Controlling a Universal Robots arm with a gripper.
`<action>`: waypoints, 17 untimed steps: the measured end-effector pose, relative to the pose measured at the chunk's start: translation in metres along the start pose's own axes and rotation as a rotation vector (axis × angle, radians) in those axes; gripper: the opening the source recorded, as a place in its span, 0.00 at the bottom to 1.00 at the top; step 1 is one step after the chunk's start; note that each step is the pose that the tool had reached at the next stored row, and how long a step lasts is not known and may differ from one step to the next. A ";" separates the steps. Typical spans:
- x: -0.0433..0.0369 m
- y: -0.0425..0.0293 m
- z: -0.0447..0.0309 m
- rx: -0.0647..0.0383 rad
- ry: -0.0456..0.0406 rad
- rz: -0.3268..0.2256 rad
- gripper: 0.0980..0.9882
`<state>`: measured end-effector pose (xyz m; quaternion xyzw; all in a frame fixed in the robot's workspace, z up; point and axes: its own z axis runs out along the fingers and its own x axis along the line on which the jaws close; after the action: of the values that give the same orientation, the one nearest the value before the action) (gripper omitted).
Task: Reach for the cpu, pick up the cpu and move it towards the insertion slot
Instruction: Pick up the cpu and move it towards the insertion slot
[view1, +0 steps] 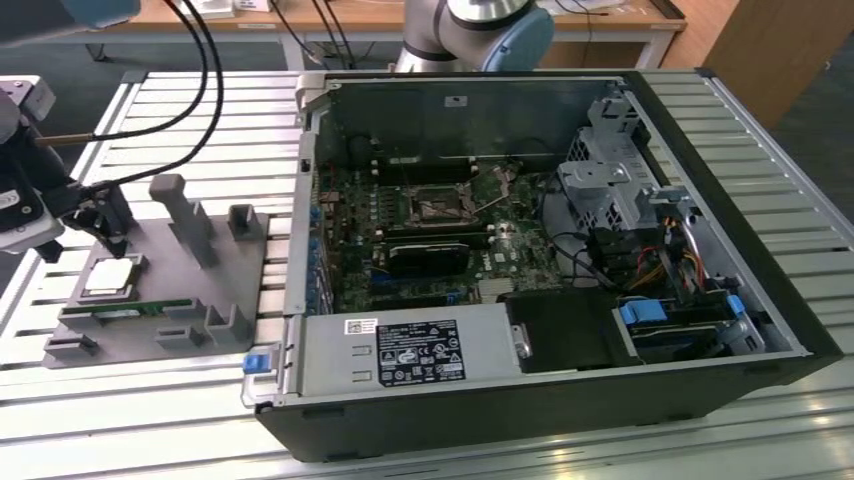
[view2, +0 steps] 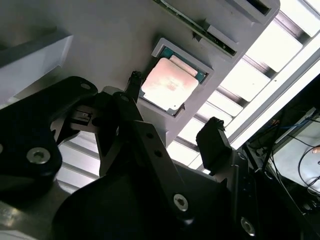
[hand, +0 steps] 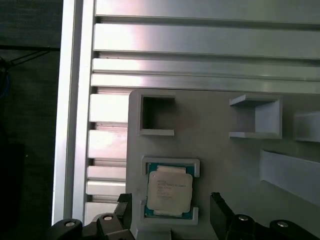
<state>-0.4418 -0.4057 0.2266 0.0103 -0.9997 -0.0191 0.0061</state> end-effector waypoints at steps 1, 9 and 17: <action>0.0000 -0.0002 0.0017 0.000 0.0010 0.000 0.70; -0.0001 -0.0028 0.0132 0.000 0.0082 0.000 0.70; -0.0003 -0.0034 0.0277 0.000 0.0082 0.000 0.70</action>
<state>-0.4418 -0.4080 0.1988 0.0102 -0.9997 -0.0192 0.0102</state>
